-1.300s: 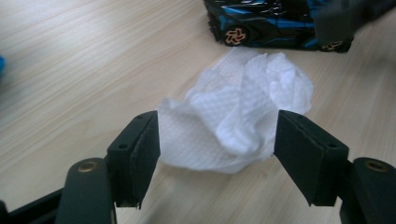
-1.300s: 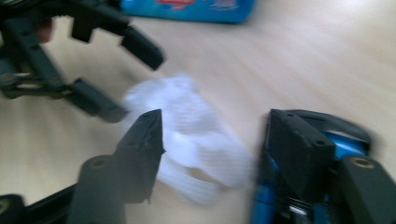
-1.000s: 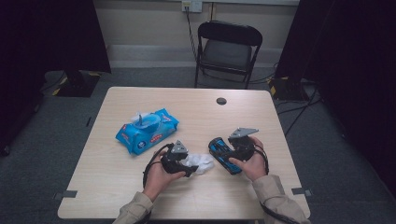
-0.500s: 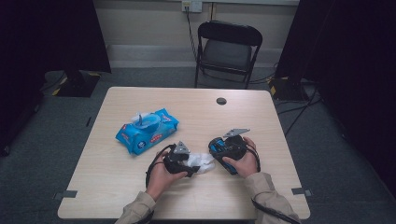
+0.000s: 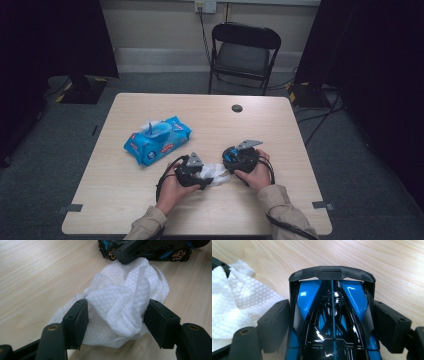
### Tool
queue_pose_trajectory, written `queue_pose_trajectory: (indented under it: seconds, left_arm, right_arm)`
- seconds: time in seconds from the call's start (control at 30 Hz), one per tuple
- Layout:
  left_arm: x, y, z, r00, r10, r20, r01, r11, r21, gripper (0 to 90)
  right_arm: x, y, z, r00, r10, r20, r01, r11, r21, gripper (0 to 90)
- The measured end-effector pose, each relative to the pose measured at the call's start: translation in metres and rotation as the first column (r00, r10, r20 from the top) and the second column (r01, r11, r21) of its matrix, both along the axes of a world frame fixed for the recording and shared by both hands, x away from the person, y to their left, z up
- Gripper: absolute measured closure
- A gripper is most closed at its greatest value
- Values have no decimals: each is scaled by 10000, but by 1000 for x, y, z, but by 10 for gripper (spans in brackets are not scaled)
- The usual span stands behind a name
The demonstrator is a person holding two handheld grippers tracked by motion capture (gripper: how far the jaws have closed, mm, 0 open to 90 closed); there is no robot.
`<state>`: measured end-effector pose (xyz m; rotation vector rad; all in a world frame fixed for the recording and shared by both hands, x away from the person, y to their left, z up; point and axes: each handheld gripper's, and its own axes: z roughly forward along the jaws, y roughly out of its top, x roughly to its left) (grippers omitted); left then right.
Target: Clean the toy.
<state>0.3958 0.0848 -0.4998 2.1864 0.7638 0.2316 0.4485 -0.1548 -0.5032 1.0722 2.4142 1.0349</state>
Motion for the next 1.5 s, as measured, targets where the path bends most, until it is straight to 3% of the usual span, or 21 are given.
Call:
queue_pose_trajectory:
  seconds: [0.1, 0.17, 0.2, 0.3, 0.4, 0.87, 1.17, 1.33, 1.5]
  left_arm:
    - [0, 0, 0, 9999, 4, 149, -6, 10000, 88, 394]
    - [0, 2, 2, 10000, 37, 58, -39, 9997, 226, 484]
    - [0, 3, 3, 10000, 47, 36, -48, 9996, 260, 484]
    - [1, 6, 5, 9996, 158, -242, -151, 9995, 284, 698]
    - [2, 12, 5, 9973, 465, -565, -462, 9989, 69, 770]
    - [0, 25, 9, 9949, 755, -667, -734, 9967, 333, 783]
    - [0, 32, 8, 9951, 709, -695, -693, 9973, 253, 769]
    - [1, 33, 7, 9949, 707, -714, -694, 9974, 199, 767]
    - [1, 34, 7, 9950, 714, -702, -703, 9974, 188, 765]
  right_arm:
    - [0, 0, 0, 10000, -44, 23, 44, 10000, -4, 202]
    - [0, 0, 0, 10000, -70, 8, 70, 10000, 15, 214]
    - [0, 0, 0, 9999, -111, -17, 111, 9999, 48, 220]
    - [0, 0, 1, 9999, -148, -88, 148, 9999, 23, 230]
    - [2, 0, 3, 9997, -103, -205, 102, 9999, -35, 240]
    - [2, 3, 5, 9996, -159, -238, 153, 9996, -218, 221]
    - [0, 3, 2, 9997, -223, -129, 220, 9995, -237, 217]
    - [4, 6, 5, 9996, -95, -257, 81, 9986, -519, 217]
    - [4, 5, 4, 9996, -200, -196, 194, 9993, -305, 248]
